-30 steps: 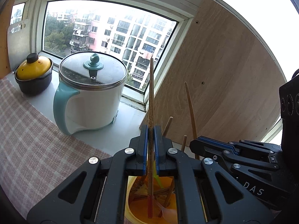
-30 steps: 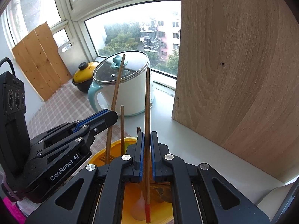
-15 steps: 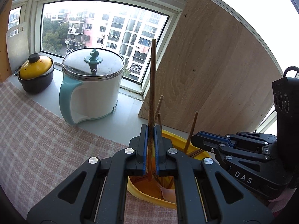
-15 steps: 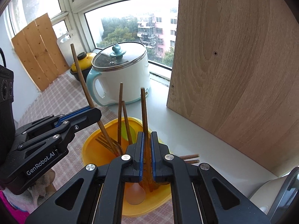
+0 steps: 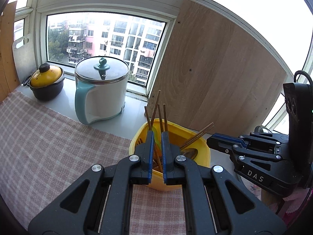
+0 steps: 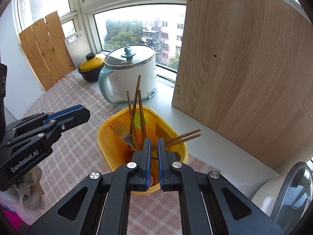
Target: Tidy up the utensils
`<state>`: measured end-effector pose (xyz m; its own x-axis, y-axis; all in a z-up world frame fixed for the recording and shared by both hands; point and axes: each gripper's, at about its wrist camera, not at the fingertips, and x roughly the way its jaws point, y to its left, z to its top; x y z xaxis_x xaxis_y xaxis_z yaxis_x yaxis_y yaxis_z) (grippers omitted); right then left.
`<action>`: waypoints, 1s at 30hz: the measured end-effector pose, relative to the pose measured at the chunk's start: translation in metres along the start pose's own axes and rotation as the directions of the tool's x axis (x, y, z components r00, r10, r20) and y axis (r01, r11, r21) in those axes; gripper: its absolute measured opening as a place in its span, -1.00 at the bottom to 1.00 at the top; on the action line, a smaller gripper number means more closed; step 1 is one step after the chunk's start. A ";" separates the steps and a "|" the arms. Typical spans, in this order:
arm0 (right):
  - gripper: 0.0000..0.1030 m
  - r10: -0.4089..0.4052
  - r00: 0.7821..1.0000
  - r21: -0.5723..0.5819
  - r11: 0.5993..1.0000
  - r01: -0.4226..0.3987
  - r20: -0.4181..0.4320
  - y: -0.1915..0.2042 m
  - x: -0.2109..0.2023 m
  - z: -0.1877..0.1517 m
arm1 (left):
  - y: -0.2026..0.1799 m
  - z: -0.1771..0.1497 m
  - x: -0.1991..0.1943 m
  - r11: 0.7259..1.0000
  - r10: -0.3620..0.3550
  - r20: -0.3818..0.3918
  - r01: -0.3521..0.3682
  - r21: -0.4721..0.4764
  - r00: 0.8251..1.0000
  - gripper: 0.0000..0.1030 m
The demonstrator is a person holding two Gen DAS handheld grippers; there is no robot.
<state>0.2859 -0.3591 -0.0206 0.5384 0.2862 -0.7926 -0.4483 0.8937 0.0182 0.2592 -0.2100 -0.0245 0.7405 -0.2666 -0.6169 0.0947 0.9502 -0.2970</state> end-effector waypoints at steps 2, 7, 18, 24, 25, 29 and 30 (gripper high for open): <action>-0.90 -0.001 1.000 0.003 1.000 0.001 0.011 0.002 -0.008 -0.004 | -0.001 -0.005 -0.010 1.000 -0.001 0.002 0.001 0.003 1.000 -0.91; -0.65 -0.015 0.998 0.000 1.000 0.015 0.054 0.006 -0.032 -0.017 | -0.008 -0.017 -0.033 0.999 0.012 0.007 -0.012 0.039 1.000 -0.71; 0.08 -0.066 0.986 0.011 0.998 0.066 0.156 0.016 -0.075 -0.044 | -0.022 -0.042 -0.082 0.995 0.032 0.022 -0.034 0.094 0.999 0.12; 0.44 -0.081 0.980 0.026 0.997 0.077 0.180 0.020 -0.091 -0.057 | -0.026 -0.054 -0.096 0.990 0.065 0.016 -0.067 0.123 0.998 0.44; 0.48 -0.092 0.978 0.023 0.996 0.089 0.185 0.022 -0.093 -0.059 | -0.027 -0.055 -0.097 0.989 0.076 0.014 -0.077 0.129 0.997 0.50; 0.56 -0.123 0.971 0.013 0.992 0.123 0.204 0.028 -0.101 -0.066 | -0.028 -0.061 -0.104 0.984 0.105 0.010 -0.106 0.141 0.994 0.70; 0.56 -0.126 0.971 0.014 0.992 0.126 0.203 0.029 -0.102 -0.068 | -0.028 -0.062 -0.105 0.982 0.123 0.009 -0.123 0.141 0.992 0.78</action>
<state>0.1696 -0.3855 0.0194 0.7244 0.2354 -0.6479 -0.3671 0.9273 -0.0735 0.1376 -0.2191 0.0031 0.7527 -0.1463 -0.6420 0.0954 0.9890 -0.1134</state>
